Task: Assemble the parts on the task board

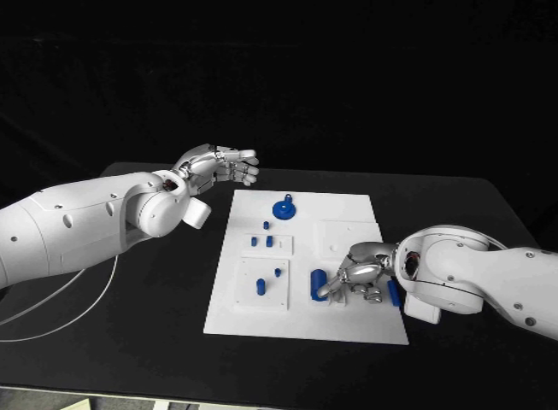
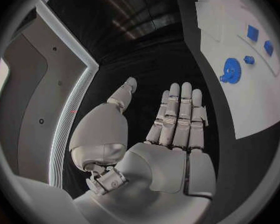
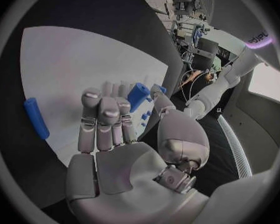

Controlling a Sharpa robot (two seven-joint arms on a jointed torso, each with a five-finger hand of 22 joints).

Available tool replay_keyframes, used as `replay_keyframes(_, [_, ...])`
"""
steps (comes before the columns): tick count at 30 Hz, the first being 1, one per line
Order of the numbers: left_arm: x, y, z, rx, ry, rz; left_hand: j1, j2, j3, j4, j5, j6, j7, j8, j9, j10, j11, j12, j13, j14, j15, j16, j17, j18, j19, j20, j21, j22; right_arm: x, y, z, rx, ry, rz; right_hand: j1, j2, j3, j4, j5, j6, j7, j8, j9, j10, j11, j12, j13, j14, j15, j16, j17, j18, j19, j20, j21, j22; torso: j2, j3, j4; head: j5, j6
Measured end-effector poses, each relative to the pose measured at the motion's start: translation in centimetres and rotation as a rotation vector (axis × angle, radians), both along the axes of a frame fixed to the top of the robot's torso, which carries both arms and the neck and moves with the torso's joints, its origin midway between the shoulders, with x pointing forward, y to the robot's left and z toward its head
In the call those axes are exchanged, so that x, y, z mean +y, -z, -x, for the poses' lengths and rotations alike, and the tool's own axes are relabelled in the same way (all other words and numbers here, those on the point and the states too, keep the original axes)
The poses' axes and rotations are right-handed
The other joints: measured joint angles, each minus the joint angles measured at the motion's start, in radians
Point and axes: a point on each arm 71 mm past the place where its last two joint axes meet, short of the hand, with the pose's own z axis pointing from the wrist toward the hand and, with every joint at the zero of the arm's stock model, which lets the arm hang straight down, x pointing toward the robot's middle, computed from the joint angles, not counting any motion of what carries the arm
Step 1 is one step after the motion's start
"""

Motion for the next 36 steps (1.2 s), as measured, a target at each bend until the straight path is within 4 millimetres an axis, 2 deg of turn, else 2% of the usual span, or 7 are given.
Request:
replay_keyframes(4, [0.00, 0.00, 0.00, 0.000, 0.001, 0.000, 0.000, 0.000, 0.000, 0.000, 0.000, 0.000, 0.000, 0.000, -0.001, 0.000, 0.000, 0.000, 0.000, 0.000, 0.000, 0.000, 0.000, 0.000, 0.000, 0.000, 0.000, 0.000, 0.05, -0.01, -0.13, -0.001, -0.001, 0.002, 0.011, 0.004, 0.112, 0.093, -0.005, 0.000, 0.000, -0.005, -0.001, 0.005, 0.002, 0.000, 0.002, 0.003, -0.003, 0.000, -0.001, 0.000, 0.009, 0.005, 0.000, -0.002, 0.000, 0.0000, 0.0001, -0.001, -0.001])
replay_keyframes(12, [0.00, 0.01, 0.00, 0.001, 0.001, 0.000, 0.000, 0.000, 0.000, 0.000, 0.000, 0.000, 0.000, 0.000, -0.001, 0.000, 0.000, 0.000, 0.000, 0.000, 0.000, 0.000, 0.000, 0.000, 0.000, 0.000, 0.000, 0.000, 0.37, 0.01, -0.35, -0.003, -0.003, 0.004, 0.020, 0.013, 0.139, 0.121, -0.005, 0.002, -0.002, -0.005, -0.007, 0.005, 0.002, 0.000, 0.002, 0.004, -0.003, 0.000, -0.001, 0.000, 0.009, 0.005, 0.000, -0.002, 0.000, -0.0006, 0.0006, -0.002, -0.001])
replay_keyframes(16, [0.01, 0.02, 0.00, 0.002, 0.001, -0.001, 0.000, 0.000, 0.000, 0.000, 0.000, 0.000, 0.000, 0.000, -0.001, 0.000, 0.000, 0.000, 0.000, 0.000, 0.000, 0.000, 0.001, -0.001, 0.000, 0.000, 0.000, 0.000, 0.39, 0.17, -0.29, 0.000, -0.004, 0.007, 0.033, 0.018, 0.226, 0.176, -0.008, 0.006, 0.002, -0.011, -0.004, 0.009, -0.001, -0.005, 0.003, 0.004, -0.003, 0.000, -0.001, 0.000, 0.009, 0.005, 0.000, -0.002, 0.000, -0.0012, 0.0009, 0.000, -0.001])
replay_keyframes(20, [0.02, 0.02, 0.01, 0.002, 0.001, -0.001, 0.000, 0.000, 0.000, 0.000, 0.000, 0.000, 0.000, 0.000, -0.001, 0.000, 0.000, 0.000, 0.000, 0.000, 0.000, 0.000, 0.001, -0.005, 0.000, 0.000, 0.000, 0.001, 0.30, 0.18, -0.36, 0.003, -0.007, 0.011, 0.051, -0.001, 0.327, 0.222, -0.008, 0.006, 0.002, -0.011, -0.001, 0.012, 0.002, -0.005, 0.006, 0.005, -0.001, 0.000, -0.001, 0.000, 0.011, 0.008, 0.010, 0.004, 0.000, -0.0012, 0.0009, 0.001, -0.002])
replay_keyframes(26, [0.04, 0.02, 0.01, 0.003, 0.001, -0.001, 0.000, 0.000, 0.000, 0.000, 0.000, 0.000, 0.000, 0.000, -0.001, 0.000, 0.000, 0.000, 0.000, 0.000, 0.000, 0.000, 0.001, -0.005, 0.000, 0.000, 0.000, 0.001, 0.35, 0.17, -0.35, 0.010, -0.018, 0.016, 0.038, -0.079, 0.314, 0.180, 0.021, 0.007, 0.000, -0.011, 0.003, 0.012, 0.002, -0.005, 0.010, 0.009, 0.002, 0.000, 0.000, 0.000, 0.016, 0.013, 0.021, 0.008, 0.000, -0.0012, 0.0007, 0.001, -0.002])
replay_keyframes(33, [0.05, 0.03, 0.01, 0.003, 0.001, -0.001, 0.000, 0.000, 0.000, 0.000, 0.000, 0.000, 0.000, 0.000, -0.001, 0.000, 0.000, 0.000, 0.000, 0.000, 0.000, 0.000, 0.001, -0.005, 0.000, 0.000, -0.004, 0.001, 0.27, 0.16, -0.32, 0.011, -0.020, 0.016, 0.004, -0.113, 0.203, 0.116, 0.006, 0.007, 0.000, -0.007, 0.008, 0.012, 0.002, -0.005, 0.013, 0.009, 0.002, 0.000, 0.000, 0.003, 0.014, 0.015, 0.021, 0.008, 0.000, -0.0010, 0.0007, 0.000, -0.003])
replay_keyframes(36, [0.05, 0.03, 0.01, 0.003, 0.001, -0.001, 0.000, 0.000, 0.000, 0.000, 0.000, 0.000, 0.000, 0.000, -0.001, 0.000, 0.000, 0.000, 0.000, 0.000, 0.000, 0.000, 0.002, -0.005, 0.000, 0.000, -0.004, 0.001, 0.18, 0.16, -0.28, 0.012, -0.020, 0.015, -0.012, -0.109, 0.147, 0.085, 0.004, 0.005, 0.002, -0.007, 0.010, 0.012, 0.002, -0.009, 0.014, 0.009, 0.002, 0.000, 0.000, 0.005, 0.012, 0.016, 0.021, 0.007, 0.000, -0.0006, 0.0007, 0.000, -0.003])
